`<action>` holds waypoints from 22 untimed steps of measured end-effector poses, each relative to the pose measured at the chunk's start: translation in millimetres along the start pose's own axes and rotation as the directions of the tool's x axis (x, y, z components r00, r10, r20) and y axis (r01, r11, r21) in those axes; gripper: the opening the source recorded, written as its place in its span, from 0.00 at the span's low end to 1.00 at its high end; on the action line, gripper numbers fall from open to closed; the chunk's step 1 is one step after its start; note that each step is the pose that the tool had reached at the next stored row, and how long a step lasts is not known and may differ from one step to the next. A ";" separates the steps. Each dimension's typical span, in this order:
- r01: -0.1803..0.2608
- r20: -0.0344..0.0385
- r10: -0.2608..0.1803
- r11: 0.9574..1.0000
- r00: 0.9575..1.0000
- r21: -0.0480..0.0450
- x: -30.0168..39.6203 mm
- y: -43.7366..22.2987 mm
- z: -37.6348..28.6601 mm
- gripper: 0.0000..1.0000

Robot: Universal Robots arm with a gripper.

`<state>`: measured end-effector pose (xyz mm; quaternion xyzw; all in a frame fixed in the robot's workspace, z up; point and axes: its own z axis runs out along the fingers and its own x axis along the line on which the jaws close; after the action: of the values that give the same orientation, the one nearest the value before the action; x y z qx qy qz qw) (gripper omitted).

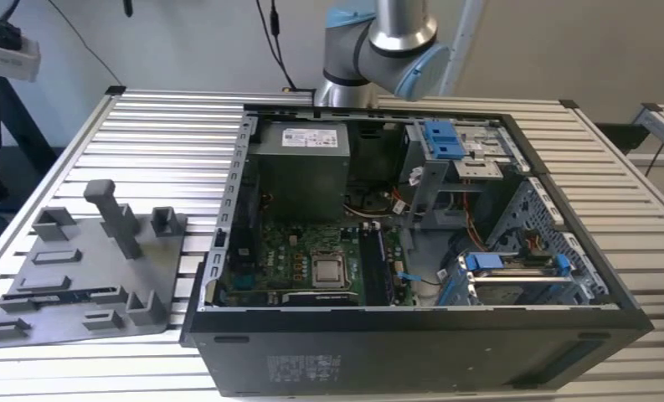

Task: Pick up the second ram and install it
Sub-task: 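Pick up the second ram and move it above second insertion slot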

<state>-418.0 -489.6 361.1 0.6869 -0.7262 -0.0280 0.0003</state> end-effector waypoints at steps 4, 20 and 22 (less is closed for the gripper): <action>0.001 0.000 -0.001 1.000 1.000 0.000 0.0 0.0 0.0 0.11; 0.003 0.000 -0.003 1.000 1.000 0.000 0.0 0.0 0.0 0.42; 0.003 0.000 -0.003 1.000 1.000 0.000 0.0 0.0 0.0 0.42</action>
<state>-418.0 -489.6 361.1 0.6881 -0.7251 -0.0280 0.0003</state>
